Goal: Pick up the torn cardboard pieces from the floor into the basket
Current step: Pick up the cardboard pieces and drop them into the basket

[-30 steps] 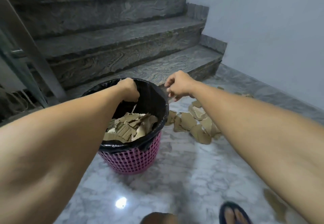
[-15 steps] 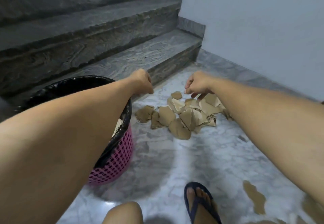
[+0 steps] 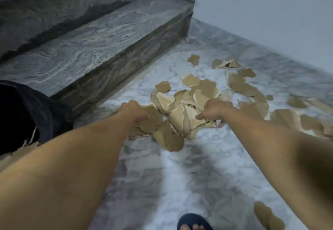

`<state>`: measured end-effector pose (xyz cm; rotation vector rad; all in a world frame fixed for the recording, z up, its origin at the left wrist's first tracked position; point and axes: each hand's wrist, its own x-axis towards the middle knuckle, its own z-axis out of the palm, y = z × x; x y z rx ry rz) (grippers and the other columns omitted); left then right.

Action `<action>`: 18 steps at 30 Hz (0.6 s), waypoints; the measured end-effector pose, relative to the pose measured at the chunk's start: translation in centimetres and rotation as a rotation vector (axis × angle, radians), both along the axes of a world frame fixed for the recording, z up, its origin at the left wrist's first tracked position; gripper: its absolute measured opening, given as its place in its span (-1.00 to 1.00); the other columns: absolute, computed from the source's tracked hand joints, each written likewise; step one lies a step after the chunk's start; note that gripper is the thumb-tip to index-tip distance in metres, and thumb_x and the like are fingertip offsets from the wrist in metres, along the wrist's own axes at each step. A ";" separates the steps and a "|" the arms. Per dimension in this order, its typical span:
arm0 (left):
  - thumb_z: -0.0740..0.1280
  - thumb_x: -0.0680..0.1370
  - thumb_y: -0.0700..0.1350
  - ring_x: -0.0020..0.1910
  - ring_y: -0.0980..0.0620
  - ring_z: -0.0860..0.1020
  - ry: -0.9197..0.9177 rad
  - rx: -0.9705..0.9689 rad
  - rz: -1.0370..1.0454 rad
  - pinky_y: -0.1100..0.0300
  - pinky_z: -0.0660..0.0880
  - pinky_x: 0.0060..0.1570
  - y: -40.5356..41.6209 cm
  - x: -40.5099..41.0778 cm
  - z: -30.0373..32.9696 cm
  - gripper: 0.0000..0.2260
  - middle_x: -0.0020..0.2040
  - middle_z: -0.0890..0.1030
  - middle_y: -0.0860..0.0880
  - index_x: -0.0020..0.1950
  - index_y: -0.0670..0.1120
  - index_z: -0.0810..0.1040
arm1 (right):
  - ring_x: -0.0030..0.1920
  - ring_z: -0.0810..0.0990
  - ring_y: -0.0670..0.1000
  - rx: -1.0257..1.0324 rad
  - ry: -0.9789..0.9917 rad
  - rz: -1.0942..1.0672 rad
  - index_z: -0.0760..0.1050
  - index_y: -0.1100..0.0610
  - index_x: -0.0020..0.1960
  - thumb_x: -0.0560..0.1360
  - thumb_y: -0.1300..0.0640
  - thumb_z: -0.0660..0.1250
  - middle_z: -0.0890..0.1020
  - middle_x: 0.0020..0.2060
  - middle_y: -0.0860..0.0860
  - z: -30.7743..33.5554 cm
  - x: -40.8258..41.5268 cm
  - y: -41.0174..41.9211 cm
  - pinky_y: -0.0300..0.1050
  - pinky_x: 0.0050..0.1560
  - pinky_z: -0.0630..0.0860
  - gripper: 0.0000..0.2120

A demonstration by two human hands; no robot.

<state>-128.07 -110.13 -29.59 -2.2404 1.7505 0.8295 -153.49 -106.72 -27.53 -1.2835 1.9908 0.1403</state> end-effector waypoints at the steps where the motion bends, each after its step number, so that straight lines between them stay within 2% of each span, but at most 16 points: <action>1: 0.41 0.44 0.14 0.33 -0.18 0.38 -0.026 0.019 0.037 -0.02 0.43 0.26 -0.5 0.0 -1.3 -0.38 0.34 0.40 -0.18 0.36 -0.16 0.34 | 0.05 0.55 0.16 0.019 0.005 -0.044 0.45 0.26 0.16 0.43 -0.05 0.50 0.54 0.07 0.15 -0.8 -0.2 -0.2 0.03 -0.01 0.58 -0.51; 2: 0.37 0.46 0.19 0.42 -0.20 0.28 -0.051 0.034 0.043 -0.04 0.34 0.35 -1.0 -0.2 -2.5 -0.30 0.43 0.31 -0.18 0.46 -0.14 0.26 | 0.13 0.52 0.16 0.034 0.011 -0.095 0.39 0.28 0.28 0.43 -0.08 0.49 0.51 0.15 0.15 -1.8 -0.4 -0.5 0.00 -0.01 0.53 -0.39; 4: 0.35 0.45 0.26 0.51 -0.19 0.12 -0.024 0.077 0.057 -0.05 0.19 0.45 -1.5 -0.2 -4.6 -0.20 0.53 0.15 -0.16 0.54 -0.08 0.14 | 0.33 0.42 0.18 0.045 0.016 -0.230 0.19 0.29 0.46 0.35 -0.19 0.52 0.41 0.34 0.17 -4.1 -0.4 -0.8 0.05 0.13 0.50 -0.08; 6: 0.49 0.28 0.28 0.52 -0.19 0.08 0.077 0.098 0.237 -0.08 0.18 0.45 -2.4 0.2 -7.6 0.01 0.55 0.06 -0.15 0.56 -0.05 0.06 | 0.45 0.29 0.21 0.043 0.008 -0.352 0.00 0.28 0.54 0.25 -0.30 0.53 0.30 0.46 0.19 -6.7 -0.1 -1.4 0.13 0.32 0.42 0.18; 8: 0.53 -0.03 0.32 0.50 -0.24 0.14 0.124 0.097 0.451 -0.15 0.20 0.43 -3.6 1.0 -11.2 0.28 0.54 0.10 -0.20 0.55 -0.09 0.06 | 0.50 0.19 0.22 0.045 0.059 -0.383 -0.10 0.29 0.56 0.20 -0.40 0.49 0.21 0.50 0.21 -8.7 0.4 -1.8 0.12 0.42 0.28 0.30; 10: 0.46 -0.17 0.46 0.52 -0.28 0.06 0.152 0.143 0.519 -0.19 0.09 0.46 -3.8 0.9 -11.7 0.45 0.55 0.03 -0.23 0.57 -0.09 -0.04 | 0.51 0.15 0.24 0.029 0.131 -0.408 -0.13 0.29 0.57 0.18 -0.47 0.44 0.15 0.52 0.24 -9.6 1.3 -2.0 0.13 0.43 0.19 0.34; 11: 0.45 -0.13 0.50 0.53 -0.27 -0.03 0.170 0.165 0.529 -0.19 0.02 0.48 -3.6 0.8 -11.3 0.47 0.57 -0.06 -0.21 0.57 -0.09 -0.15 | 0.50 0.14 0.26 0.018 0.152 -0.427 -0.14 0.29 0.57 0.15 -0.50 0.43 0.14 0.52 0.25 -9.9 1.7 -2.1 0.14 0.42 0.18 0.37; 13: 0.53 0.06 0.39 0.54 -0.25 -0.15 0.212 0.130 0.580 -0.20 -0.01 0.48 -3.2 0.4 -10.4 0.40 0.57 -0.18 -0.16 0.55 -0.10 -0.29 | 0.46 0.17 0.27 -0.001 0.172 -0.459 -0.14 0.28 0.56 0.08 -0.52 0.44 0.17 0.47 0.26 -10.5 2.8 -2.4 0.16 0.36 0.25 0.43; 14: 0.57 0.08 0.33 0.53 -0.24 -0.18 0.203 0.099 0.596 -0.22 0.00 0.47 -3.1 0.3 -10.4 0.37 0.56 -0.21 -0.16 0.55 -0.09 -0.29 | 0.43 0.19 0.27 -0.012 0.174 -0.472 -0.11 0.26 0.56 0.06 -0.50 0.47 0.19 0.44 0.25 -10.8 3.2 -2.5 0.16 0.30 0.30 0.41; 16: 0.61 0.02 0.27 0.52 -0.23 -0.08 0.099 0.063 0.583 -0.22 0.10 0.44 -2.8 0.2 -10.4 0.34 0.54 -0.10 -0.20 0.54 -0.07 -0.15 | 0.38 0.23 0.26 -0.036 0.163 -0.511 -0.03 0.24 0.52 0.07 -0.41 0.55 0.21 0.38 0.24 -11.1 3.6 -2.5 0.16 0.21 0.38 0.33; 18: 0.63 0.00 0.22 0.41 -0.17 0.14 0.018 0.006 0.551 -0.10 0.25 0.37 -3.1 0.1 -10.5 0.21 0.43 0.12 -0.18 0.47 -0.12 0.07 | 0.38 0.25 0.26 -0.051 0.139 -0.559 0.04 0.24 0.48 0.09 -0.31 0.61 0.25 0.38 0.24 -11.0 3.5 -2.6 0.15 0.21 0.39 0.26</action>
